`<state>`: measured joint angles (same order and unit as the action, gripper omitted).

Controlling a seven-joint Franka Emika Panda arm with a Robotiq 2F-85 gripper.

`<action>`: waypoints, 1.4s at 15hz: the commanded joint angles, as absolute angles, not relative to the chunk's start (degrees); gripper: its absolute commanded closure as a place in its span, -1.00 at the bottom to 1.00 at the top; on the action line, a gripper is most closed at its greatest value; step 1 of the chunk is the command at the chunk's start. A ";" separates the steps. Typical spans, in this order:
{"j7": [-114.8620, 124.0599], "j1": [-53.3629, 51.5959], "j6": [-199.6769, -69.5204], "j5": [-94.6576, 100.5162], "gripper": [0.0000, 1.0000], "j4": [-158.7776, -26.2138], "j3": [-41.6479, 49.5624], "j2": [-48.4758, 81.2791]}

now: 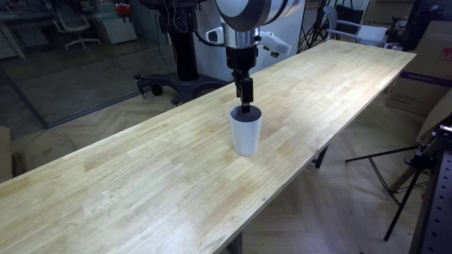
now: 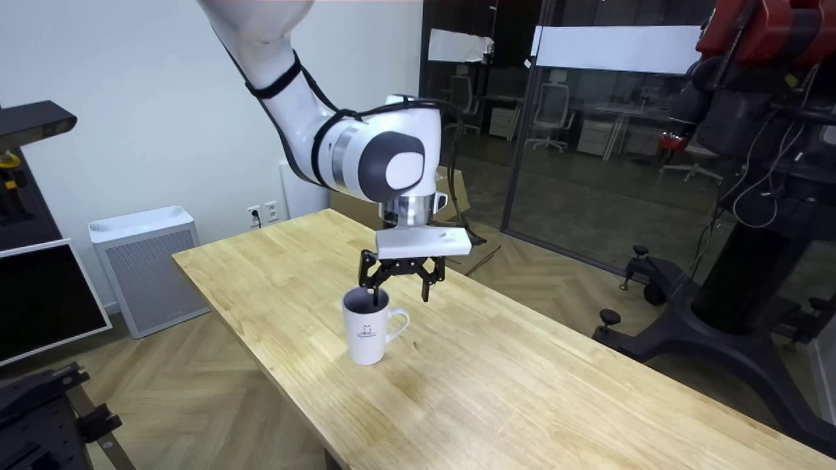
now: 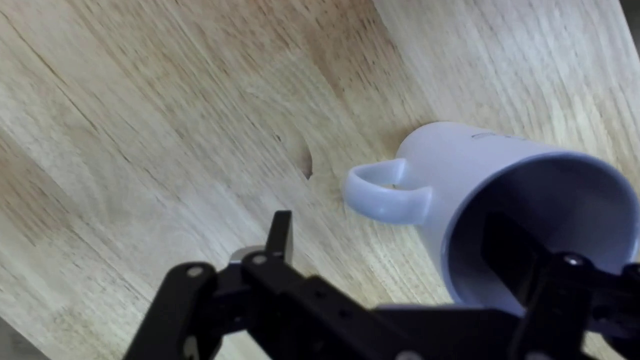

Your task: Move the white cup a little bit to the right

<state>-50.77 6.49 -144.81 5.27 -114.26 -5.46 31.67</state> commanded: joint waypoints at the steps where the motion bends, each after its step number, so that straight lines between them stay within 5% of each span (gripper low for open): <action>1: -50.81 5.66 -141.99 7.09 -0.38 -109.86 -5.28 34.43; 11: -51.15 3.20 -139.17 11.05 0.97 -105.68 -5.48 37.85; 15: -52.52 1.80 -136.51 13.27 0.94 -105.55 -5.39 37.25; 16: -51.92 2.61 -137.43 11.75 0.74 -107.14 -5.89 36.62; 21: -52.25 2.15 -137.19 12.63 0.75 -107.10 -5.83 36.60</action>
<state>-52.32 2.06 -137.30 12.55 -107.20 -5.72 36.56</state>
